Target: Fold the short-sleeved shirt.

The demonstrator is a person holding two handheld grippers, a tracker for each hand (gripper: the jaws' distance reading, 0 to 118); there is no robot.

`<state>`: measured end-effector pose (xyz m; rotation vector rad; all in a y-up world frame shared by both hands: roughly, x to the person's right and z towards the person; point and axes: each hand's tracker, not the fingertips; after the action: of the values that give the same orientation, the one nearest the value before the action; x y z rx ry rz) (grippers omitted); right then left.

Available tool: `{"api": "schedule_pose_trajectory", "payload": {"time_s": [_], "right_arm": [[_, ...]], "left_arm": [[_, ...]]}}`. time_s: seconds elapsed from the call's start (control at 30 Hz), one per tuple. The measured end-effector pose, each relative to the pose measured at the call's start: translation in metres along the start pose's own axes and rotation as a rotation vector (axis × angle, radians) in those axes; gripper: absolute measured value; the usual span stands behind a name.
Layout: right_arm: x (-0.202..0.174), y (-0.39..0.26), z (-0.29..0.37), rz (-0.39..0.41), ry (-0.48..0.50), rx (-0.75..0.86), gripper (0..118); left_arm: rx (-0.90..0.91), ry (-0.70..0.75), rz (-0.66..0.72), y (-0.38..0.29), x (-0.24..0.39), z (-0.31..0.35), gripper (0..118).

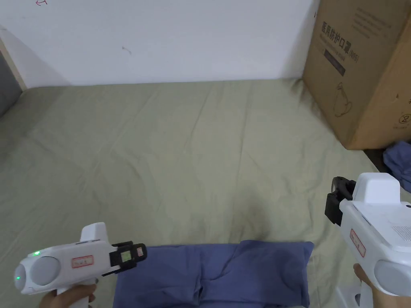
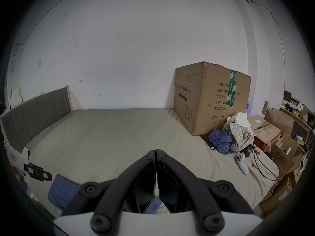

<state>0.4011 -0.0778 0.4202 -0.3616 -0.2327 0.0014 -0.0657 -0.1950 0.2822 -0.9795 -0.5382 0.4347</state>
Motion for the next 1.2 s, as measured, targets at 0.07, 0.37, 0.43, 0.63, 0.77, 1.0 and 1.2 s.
{"api": "schedule_pose_trajectory", "payload": {"time_s": [0.07, 0.37, 0.43, 0.63, 0.77, 1.0, 1.2], "right_arm": [[-0.003, 0.000, -0.002, 0.003, 0.001, -0.003, 0], [-0.011, -0.003, -0.008, 0.016, 0.013, -0.023, 0], [-0.012, -0.004, -0.009, 0.019, 0.011, -0.029, 0], [-0.012, -0.006, -0.010, 0.023, 0.000, -0.044, 0], [-0.012, -0.006, -0.010, 0.024, -0.002, -0.046, 0], [-0.014, 0.000, -0.010, 0.026, 0.009, -0.033, 0], [-0.016, 0.006, -0.008, 0.032, 0.021, -0.010, 0]], "left_arm": [[-0.025, -0.014, 0.058, 0.001, -0.019, 0.002, 60], [-0.118, -0.002, 0.138, -0.009, -0.066, -0.019, 99], [-0.135, -0.008, 0.123, -0.012, -0.069, -0.025, 90], [-0.150, 0.035, 0.049, -0.023, -0.065, -0.044, 43], [-0.133, 0.023, 0.033, -0.026, -0.057, -0.041, 17], [-0.086, 0.088, -0.090, -0.017, -0.023, -0.014, 12], [-0.027, 0.176, -0.120, 0.005, -0.029, 0.032, 12]]}}
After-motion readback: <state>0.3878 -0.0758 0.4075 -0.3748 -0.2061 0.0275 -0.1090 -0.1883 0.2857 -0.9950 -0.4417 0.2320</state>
